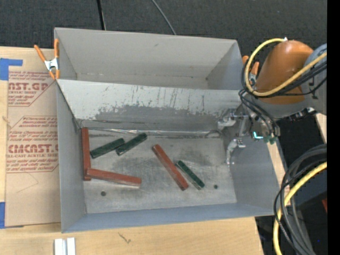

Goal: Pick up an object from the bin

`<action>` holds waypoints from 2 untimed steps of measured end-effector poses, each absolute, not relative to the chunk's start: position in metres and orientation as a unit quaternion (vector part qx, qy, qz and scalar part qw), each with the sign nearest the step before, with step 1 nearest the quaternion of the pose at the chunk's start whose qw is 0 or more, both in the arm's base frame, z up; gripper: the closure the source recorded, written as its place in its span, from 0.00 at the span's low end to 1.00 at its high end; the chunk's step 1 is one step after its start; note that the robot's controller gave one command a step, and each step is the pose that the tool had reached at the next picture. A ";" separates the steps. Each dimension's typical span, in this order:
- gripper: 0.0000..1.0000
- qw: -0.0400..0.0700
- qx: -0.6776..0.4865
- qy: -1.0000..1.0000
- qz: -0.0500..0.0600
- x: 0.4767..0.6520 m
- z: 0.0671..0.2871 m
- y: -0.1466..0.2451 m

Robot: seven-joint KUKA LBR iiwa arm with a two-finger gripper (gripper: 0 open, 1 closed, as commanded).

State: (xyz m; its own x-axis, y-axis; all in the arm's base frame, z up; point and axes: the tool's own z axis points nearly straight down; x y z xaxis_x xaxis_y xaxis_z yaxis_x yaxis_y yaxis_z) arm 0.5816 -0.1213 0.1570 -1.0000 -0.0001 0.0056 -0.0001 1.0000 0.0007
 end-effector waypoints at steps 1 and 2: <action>0.00 -0.001 0.001 -1.000 0.000 0.584 0.161 -0.121; 0.00 -0.002 -0.053 -0.999 0.000 0.562 0.116 -0.086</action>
Offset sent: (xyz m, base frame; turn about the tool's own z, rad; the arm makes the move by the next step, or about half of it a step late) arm -0.0427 0.0728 -0.0870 0.2054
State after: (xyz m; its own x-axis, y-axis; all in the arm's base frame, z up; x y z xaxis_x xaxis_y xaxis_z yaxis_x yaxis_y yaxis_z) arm 0.5618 -0.0857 0.1165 -0.9944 0.1057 -0.0049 0.1057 0.9944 0.0004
